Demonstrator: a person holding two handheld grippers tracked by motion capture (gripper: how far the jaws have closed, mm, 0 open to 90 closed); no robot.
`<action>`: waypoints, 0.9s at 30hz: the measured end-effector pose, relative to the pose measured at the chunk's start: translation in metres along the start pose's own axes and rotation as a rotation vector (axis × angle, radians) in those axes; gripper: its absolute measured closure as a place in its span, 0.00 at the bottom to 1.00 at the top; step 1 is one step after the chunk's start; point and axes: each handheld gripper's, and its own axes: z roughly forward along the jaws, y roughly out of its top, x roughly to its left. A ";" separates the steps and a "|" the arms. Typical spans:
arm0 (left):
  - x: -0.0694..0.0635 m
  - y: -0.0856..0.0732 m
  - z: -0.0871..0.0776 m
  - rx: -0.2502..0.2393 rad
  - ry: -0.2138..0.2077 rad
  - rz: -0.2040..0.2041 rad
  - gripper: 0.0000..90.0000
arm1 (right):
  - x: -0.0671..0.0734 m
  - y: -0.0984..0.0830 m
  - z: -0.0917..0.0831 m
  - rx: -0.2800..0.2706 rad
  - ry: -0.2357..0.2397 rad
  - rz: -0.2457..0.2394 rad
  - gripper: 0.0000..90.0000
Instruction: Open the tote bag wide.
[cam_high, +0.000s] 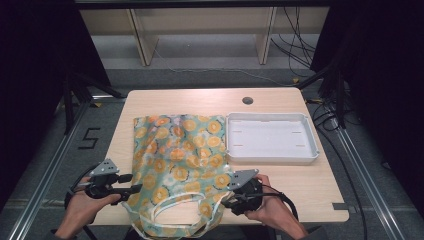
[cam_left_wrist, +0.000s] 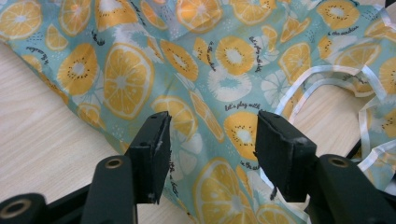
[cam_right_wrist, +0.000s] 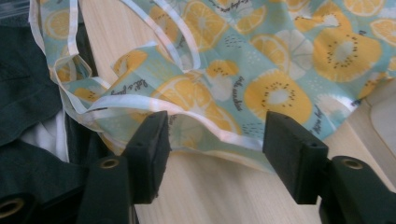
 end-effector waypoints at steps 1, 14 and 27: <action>0.000 0.000 0.001 -0.011 -0.001 -0.005 0.49 | 0.001 -0.001 0.001 0.003 -0.003 0.004 0.45; 0.000 -0.002 0.002 0.018 -0.001 0.011 0.42 | 0.021 0.011 0.024 0.019 0.056 -0.208 0.78; -0.006 -0.001 0.004 0.029 -0.021 0.018 0.41 | 0.013 0.018 0.017 -0.007 0.112 -0.194 1.00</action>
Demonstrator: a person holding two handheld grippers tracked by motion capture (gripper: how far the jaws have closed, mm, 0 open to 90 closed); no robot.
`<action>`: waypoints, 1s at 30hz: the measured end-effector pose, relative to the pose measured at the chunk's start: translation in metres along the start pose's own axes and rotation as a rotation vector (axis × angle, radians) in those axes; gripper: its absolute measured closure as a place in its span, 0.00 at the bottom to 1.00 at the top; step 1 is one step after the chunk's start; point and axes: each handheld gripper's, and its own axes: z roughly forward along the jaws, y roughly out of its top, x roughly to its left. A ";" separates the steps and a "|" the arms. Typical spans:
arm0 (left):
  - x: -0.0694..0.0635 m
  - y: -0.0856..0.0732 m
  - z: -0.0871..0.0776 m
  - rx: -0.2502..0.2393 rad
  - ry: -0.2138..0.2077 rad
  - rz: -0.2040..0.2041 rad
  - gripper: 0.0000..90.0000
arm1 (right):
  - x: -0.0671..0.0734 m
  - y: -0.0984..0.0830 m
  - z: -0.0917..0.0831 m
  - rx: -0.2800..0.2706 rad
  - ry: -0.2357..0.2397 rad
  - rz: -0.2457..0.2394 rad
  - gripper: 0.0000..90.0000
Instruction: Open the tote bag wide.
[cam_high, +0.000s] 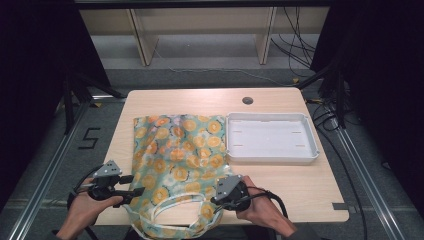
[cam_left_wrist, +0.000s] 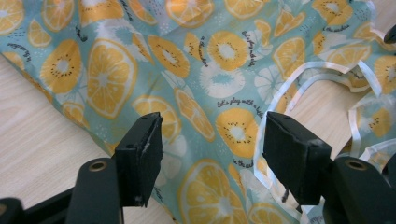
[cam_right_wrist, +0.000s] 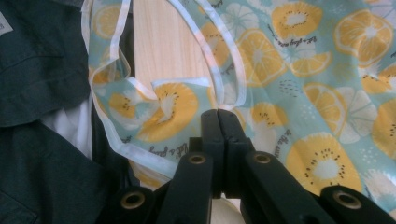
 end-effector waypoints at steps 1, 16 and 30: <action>0.000 0.001 -0.001 0.004 -0.002 0.011 0.41 | -0.001 0.000 -0.001 -0.010 0.003 -0.020 1.00; 0.003 -0.002 0.000 0.024 0.001 0.017 0.40 | 0.013 -0.017 -0.011 0.055 -0.083 -0.008 0.46; 0.002 0.000 0.001 0.027 0.010 0.024 0.40 | 0.011 -0.008 0.008 0.059 -0.112 -0.053 0.57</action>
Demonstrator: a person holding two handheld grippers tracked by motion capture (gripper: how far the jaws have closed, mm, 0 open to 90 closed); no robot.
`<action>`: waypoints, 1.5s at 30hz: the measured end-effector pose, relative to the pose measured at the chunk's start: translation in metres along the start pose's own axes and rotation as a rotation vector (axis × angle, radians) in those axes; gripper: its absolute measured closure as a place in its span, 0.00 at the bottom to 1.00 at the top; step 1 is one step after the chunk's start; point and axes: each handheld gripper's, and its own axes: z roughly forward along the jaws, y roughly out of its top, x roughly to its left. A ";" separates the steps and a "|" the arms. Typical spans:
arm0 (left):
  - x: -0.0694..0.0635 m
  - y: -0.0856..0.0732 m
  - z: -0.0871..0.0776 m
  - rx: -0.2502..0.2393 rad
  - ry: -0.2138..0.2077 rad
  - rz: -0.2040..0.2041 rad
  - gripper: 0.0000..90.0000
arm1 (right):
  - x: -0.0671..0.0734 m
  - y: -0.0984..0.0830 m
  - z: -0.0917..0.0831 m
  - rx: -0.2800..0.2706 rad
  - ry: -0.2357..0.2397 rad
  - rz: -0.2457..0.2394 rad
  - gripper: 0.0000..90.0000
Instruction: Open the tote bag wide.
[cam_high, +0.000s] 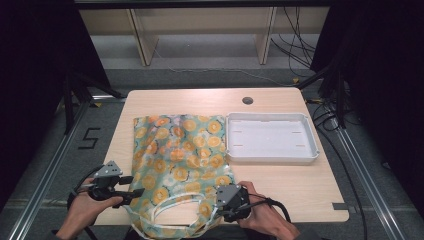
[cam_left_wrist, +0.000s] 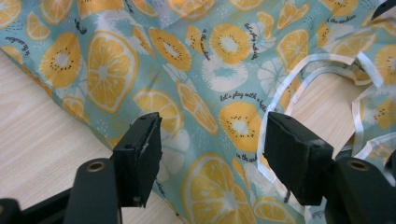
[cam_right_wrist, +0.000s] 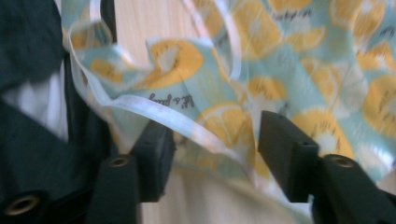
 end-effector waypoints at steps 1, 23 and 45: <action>-0.001 0.000 0.002 -0.018 -0.012 -0.012 0.40 | -0.001 0.002 0.001 -0.008 0.023 0.000 0.62; -0.066 -0.013 0.030 0.126 -0.175 0.281 0.29 | -0.081 0.028 -0.010 -0.288 0.065 0.352 1.00; -0.022 0.034 -0.009 -0.093 -0.172 0.198 0.99 | -0.102 0.022 0.001 -0.246 0.036 0.414 1.00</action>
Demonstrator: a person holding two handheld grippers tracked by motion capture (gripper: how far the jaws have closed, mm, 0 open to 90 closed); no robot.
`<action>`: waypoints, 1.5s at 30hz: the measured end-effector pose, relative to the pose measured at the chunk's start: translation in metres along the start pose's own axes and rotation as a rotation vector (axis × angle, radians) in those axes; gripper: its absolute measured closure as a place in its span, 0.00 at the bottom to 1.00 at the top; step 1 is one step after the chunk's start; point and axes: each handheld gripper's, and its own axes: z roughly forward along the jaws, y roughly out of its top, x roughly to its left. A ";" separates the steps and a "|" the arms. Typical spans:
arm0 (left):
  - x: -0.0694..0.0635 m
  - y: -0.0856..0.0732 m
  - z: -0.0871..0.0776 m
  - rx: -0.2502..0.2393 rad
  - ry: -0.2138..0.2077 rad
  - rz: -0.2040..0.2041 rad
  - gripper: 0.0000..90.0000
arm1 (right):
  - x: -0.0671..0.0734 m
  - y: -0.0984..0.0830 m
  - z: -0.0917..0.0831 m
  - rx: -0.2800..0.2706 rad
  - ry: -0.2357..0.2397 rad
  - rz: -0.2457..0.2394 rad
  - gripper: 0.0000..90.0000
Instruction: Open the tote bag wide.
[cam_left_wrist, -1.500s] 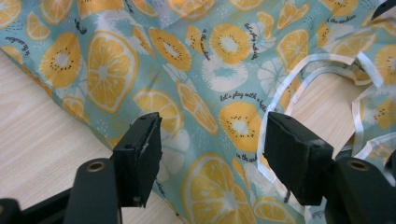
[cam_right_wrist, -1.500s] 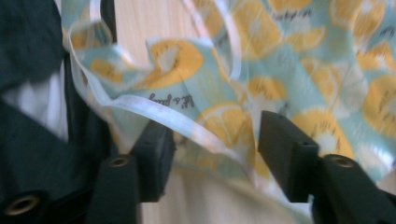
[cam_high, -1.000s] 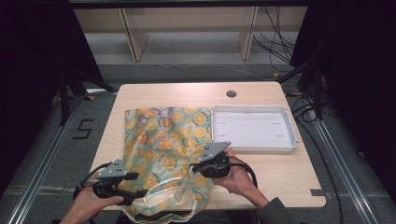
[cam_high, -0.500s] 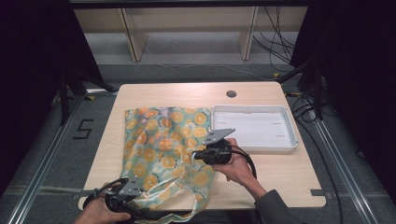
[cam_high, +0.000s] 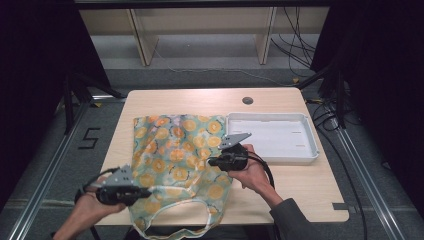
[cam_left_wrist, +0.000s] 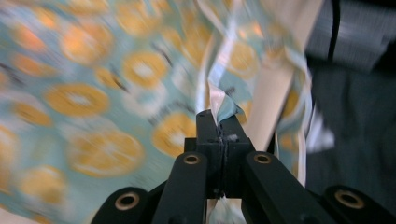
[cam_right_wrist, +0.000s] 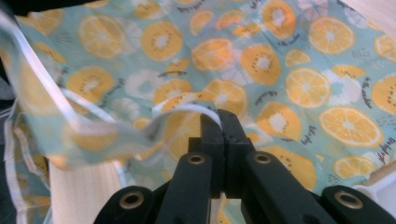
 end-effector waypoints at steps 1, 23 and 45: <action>0.007 0.004 -0.001 -0.020 0.002 -0.027 0.98 | -0.003 -0.001 0.001 0.011 -0.012 0.024 1.00; 0.116 0.001 0.056 0.154 0.180 -0.281 0.99 | -0.002 0.000 -0.009 0.165 -0.189 0.015 0.61; 0.093 0.015 0.033 0.124 0.186 -0.243 0.56 | 0.018 0.008 0.027 0.176 0.028 -0.101 1.00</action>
